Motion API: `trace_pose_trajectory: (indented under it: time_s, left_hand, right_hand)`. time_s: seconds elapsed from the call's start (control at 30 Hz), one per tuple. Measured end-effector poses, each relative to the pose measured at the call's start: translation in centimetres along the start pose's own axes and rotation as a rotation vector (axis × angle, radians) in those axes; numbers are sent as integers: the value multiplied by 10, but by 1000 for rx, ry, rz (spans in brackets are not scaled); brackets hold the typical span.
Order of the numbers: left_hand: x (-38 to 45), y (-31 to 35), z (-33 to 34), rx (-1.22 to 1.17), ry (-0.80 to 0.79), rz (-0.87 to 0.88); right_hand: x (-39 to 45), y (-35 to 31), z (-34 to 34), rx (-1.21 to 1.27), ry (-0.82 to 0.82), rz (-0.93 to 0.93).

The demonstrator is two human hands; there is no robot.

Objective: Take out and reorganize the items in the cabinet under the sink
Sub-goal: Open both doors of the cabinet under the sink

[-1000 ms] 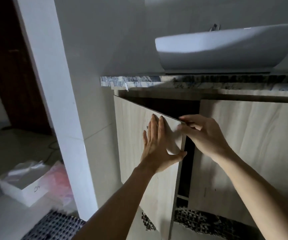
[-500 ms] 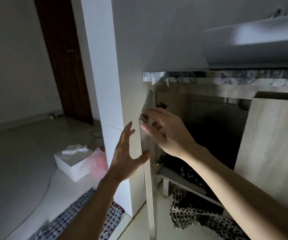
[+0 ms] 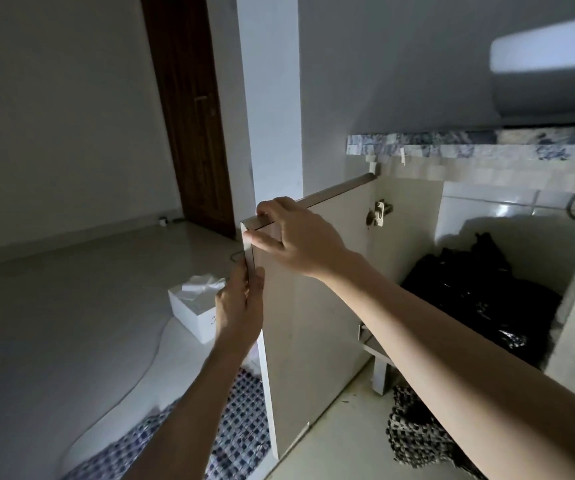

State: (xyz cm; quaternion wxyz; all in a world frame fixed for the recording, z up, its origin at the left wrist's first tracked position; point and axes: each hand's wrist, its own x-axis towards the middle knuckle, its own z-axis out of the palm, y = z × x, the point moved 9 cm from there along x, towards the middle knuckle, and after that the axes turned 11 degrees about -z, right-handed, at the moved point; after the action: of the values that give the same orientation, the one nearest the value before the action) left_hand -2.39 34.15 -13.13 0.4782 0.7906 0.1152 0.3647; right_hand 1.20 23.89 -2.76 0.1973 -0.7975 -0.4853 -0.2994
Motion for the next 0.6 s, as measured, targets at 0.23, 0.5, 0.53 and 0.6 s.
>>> trace_pose_trajectory:
  time_s: [0.23, 0.5, 0.53, 0.6]
  left_hand:
    - [-26, 41, -13, -7, 250, 168]
    - [-77, 85, 114, -218, -275, 297]
    - [-83, 88, 143, -194, -399, 266]
    - [-101, 96, 205, -116, -643, 236]
  right_hand:
    - [-20, 7, -4, 43, -172, 38]
    - [-174, 108, -128, -220, -116, 516]
    - [-198, 125, -148, -298, -123, 596]
    - [-239, 151, -189, -457, -146, 744]
